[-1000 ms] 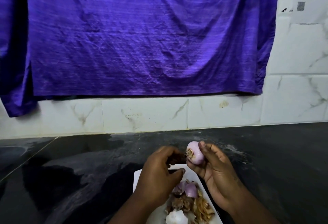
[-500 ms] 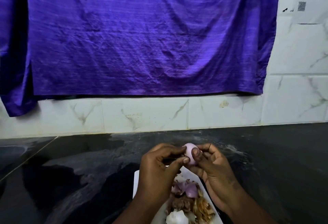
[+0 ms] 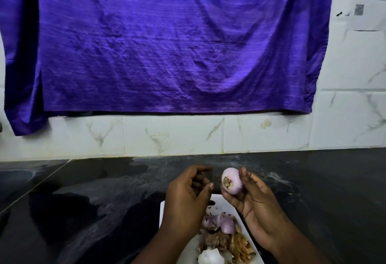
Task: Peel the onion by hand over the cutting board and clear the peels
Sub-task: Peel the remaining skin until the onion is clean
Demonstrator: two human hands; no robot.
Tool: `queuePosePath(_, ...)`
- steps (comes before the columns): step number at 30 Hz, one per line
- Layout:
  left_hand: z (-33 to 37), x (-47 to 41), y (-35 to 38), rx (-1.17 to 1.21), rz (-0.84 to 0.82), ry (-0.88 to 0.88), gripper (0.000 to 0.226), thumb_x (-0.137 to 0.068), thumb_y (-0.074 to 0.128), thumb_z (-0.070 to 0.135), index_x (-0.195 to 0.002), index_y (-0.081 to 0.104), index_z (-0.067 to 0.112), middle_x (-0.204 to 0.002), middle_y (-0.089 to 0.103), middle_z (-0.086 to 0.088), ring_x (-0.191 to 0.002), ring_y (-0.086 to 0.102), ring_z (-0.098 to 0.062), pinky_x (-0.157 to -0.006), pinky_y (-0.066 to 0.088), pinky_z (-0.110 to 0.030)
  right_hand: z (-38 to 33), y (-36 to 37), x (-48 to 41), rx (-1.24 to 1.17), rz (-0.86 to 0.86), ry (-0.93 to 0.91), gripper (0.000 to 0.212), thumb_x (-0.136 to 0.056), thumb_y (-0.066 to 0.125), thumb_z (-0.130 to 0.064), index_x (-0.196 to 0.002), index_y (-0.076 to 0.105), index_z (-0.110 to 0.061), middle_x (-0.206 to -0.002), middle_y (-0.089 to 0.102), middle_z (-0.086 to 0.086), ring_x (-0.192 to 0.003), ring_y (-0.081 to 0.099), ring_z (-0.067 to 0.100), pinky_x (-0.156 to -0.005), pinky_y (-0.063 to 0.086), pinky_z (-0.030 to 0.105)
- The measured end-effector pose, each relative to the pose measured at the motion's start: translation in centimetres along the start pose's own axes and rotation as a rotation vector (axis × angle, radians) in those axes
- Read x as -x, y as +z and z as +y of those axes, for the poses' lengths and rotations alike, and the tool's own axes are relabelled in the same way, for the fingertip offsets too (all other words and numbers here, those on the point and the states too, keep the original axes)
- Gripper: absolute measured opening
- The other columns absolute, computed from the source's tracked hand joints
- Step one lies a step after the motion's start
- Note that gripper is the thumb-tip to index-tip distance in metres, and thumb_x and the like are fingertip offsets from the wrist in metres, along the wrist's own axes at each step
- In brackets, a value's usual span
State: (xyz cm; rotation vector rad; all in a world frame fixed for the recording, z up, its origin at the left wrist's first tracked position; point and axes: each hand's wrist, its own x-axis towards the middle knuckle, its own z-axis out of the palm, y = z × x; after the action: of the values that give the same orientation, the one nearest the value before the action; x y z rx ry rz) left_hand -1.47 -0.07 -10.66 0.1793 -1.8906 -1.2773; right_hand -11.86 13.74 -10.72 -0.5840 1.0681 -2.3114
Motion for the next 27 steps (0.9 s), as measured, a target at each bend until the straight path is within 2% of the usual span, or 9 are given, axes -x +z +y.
queuePosePath(2, 0.0, 0.1, 0.1, -0.096, -0.030, 0.104, 0.037, -0.091, 0.074, 0.004, -0.112, 0.075, 0.034, -0.101, 0.072, 0.012, -0.094, 0.072, -0.008, -0.074, 0.064, -0.029, 0.1, 0.1, 0.1, -0.001, -0.014, 0.014, 0.051, -0.077, 0.070, -0.033, -0.112, 0.064, 0.004, -0.108, 0.074, 0.029, -0.084, 0.078, 0.028, -0.065, 0.065, 0.032)
queuePosePath(4, 0.5, 0.4, 0.2, -0.141, -0.043, 0.186, 0.028, -0.092, 0.077, 0.011, -0.113, 0.077, 0.030, -0.105, 0.072, 0.015, -0.099, 0.073, -0.007, -0.079, 0.063, -0.029, 0.2, 0.1, 0.1, 0.029, 0.001, 0.010, 0.052, -0.078, 0.068, -0.033, -0.113, 0.063, 0.005, -0.105, 0.075, 0.027, -0.083, 0.078, 0.028, -0.068, 0.066, 0.033)
queuePosePath(6, 0.9, 0.6, 0.4, -0.146, -0.045, 0.228, 0.023, -0.090, 0.080, 0.014, -0.109, 0.079, 0.027, -0.102, 0.073, 0.015, -0.096, 0.074, -0.007, -0.079, 0.063, -0.027, 0.3, 0.3, 0.1, 0.064, 0.016, -0.017, 0.062, -0.071, 0.079, -0.037, -0.112, 0.061, 0.007, -0.106, 0.074, 0.028, -0.084, 0.076, 0.028, -0.070, 0.065, 0.034)
queuePosePath(9, 0.9, 0.7, 0.5, -0.177, -0.025, 0.254, 0.020, -0.085, 0.086, 0.016, -0.102, 0.080, 0.025, -0.097, 0.073, 0.015, -0.091, 0.074, -0.006, -0.075, 0.062, -0.023, 0.5, 0.3, 0.0, 0.123, 0.044, -0.070, 0.094, -0.042, 0.101, -0.047, -0.108, 0.060, 0.005, -0.102, 0.074, 0.026, -0.084, 0.074, 0.030, -0.069, 0.064, 0.035)
queuePosePath(13, 0.7, 0.6, 0.4, -0.174, 0.004, 0.245, 0.018, -0.083, 0.088, 0.015, -0.096, 0.082, 0.025, -0.091, 0.073, 0.016, -0.085, 0.074, -0.005, -0.072, 0.059, -0.016, 0.4, 0.6, 0.0, 0.147, 0.053, -0.110, 0.099, -0.031, 0.102, -0.048, -0.104, 0.057, 0.001, -0.093, 0.075, 0.023, -0.076, 0.073, 0.028, -0.066, 0.063, 0.034)
queuePosePath(17, -0.1, 0.3, 0.4, -0.141, 0.002, 0.221, 0.016, -0.085, 0.086, 0.012, -0.093, 0.083, 0.026, -0.088, 0.074, 0.014, -0.080, 0.075, -0.011, -0.068, 0.065, -0.035, 0.3, 0.6, 0.0, 0.150, 0.047, -0.116, 0.098, -0.029, 0.104, -0.044, -0.103, 0.057, 0.001, -0.095, 0.075, 0.026, -0.077, 0.076, 0.031, -0.067, 0.064, 0.034)
queuePosePath(20, -0.3, 0.3, 0.4, -0.144, 0.015, 0.222, 0.016, -0.086, 0.085, 0.012, -0.092, 0.084, 0.027, -0.087, 0.075, 0.013, -0.078, 0.076, -0.012, -0.066, 0.065, -0.038, 0.4, 0.5, 0.0, 0.213, 0.069, -0.141, 0.099, -0.030, 0.103, -0.045, -0.104, 0.056, 0.001, -0.097, 0.075, 0.025, -0.084, 0.076, 0.033, -0.071, 0.064, 0.035)
queuePosePath(23, -0.3, 0.6, 0.6, -0.170, 0.030, 0.241, 0.014, -0.087, 0.083, 0.013, -0.091, 0.082, 0.026, -0.085, 0.074, 0.012, -0.076, 0.075, -0.011, -0.065, 0.064, -0.037, 0.6, 0.3, 0.0, 0.305, 0.090, -0.180, 0.086, -0.040, 0.103, -0.040, -0.102, 0.057, 0.000, -0.095, 0.074, 0.022, -0.084, 0.075, 0.029, -0.074, 0.064, 0.036)
queuePosePath(27, -0.5, 0.7, 0.7, -0.290, 0.061, 0.240, 0.005, -0.087, 0.079, 0.026, -0.091, 0.077, 0.028, -0.083, 0.069, 0.015, -0.073, 0.072, -0.007, -0.065, 0.063, -0.036, 0.8, 0.1, 0.0, 0.429, 0.096, -0.225, 0.056, -0.061, 0.096, -0.012, -0.102, 0.059, -0.002, -0.097, 0.073, 0.023, -0.085, 0.073, 0.026, -0.074, 0.061, 0.036)
